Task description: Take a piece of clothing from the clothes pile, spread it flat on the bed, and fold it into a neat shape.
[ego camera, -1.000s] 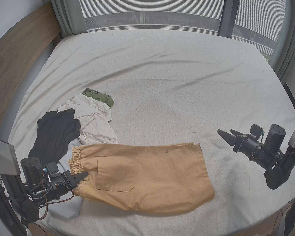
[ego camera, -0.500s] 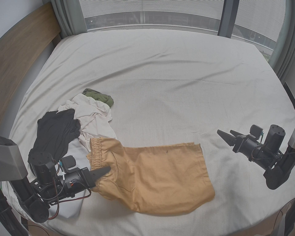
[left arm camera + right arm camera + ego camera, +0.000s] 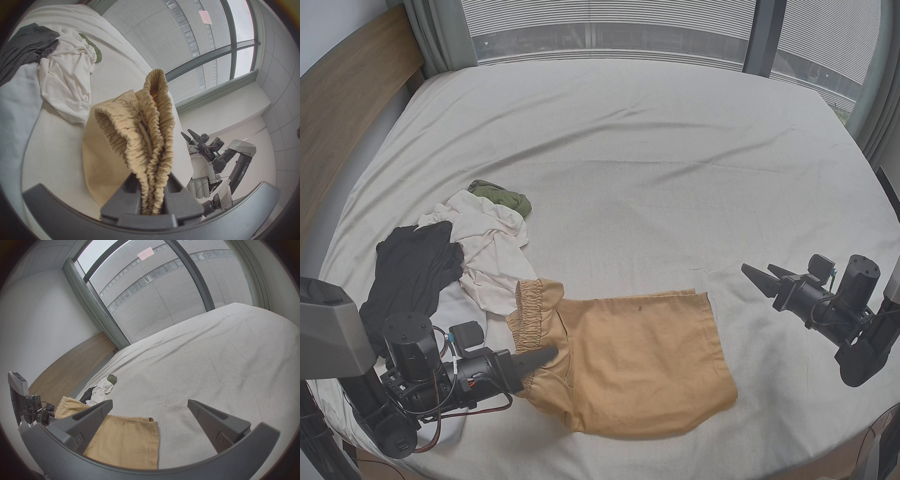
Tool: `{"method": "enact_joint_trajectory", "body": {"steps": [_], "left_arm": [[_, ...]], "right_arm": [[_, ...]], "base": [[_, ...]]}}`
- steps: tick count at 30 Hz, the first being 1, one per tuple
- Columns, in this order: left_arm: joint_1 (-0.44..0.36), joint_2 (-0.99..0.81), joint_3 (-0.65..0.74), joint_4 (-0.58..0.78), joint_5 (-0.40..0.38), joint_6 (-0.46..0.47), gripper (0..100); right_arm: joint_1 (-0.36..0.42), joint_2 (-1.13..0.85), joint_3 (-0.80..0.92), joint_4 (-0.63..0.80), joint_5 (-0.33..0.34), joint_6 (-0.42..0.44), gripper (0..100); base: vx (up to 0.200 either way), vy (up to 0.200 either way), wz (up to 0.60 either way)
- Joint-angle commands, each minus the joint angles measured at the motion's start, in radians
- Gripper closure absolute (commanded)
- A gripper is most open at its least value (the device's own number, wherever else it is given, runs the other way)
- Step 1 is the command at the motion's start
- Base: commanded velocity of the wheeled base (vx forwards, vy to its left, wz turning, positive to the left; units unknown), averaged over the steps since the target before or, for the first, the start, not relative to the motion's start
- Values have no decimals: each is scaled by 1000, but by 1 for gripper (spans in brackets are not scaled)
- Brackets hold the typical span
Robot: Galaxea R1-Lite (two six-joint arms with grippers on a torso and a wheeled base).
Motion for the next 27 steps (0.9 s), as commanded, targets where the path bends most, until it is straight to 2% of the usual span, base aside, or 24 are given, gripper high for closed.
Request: {"method": "enact_joint_trajectory", "body": {"steps": [1, 10, 27], "left_arm": [[-44, 10, -34, 1, 4, -2, 100], [-137, 79, -146, 2, 57, -4, 100], [-252, 213, -325, 16, 82, -7, 100]], "right_arm": [[1, -1, -1, 0, 0, 0, 0], [0, -1, -1, 0, 0, 0, 0], [1, -1, -5, 0, 2, 1, 0]], "base": [[0, 0, 0], [0, 0, 0], [0, 0, 0]]}}
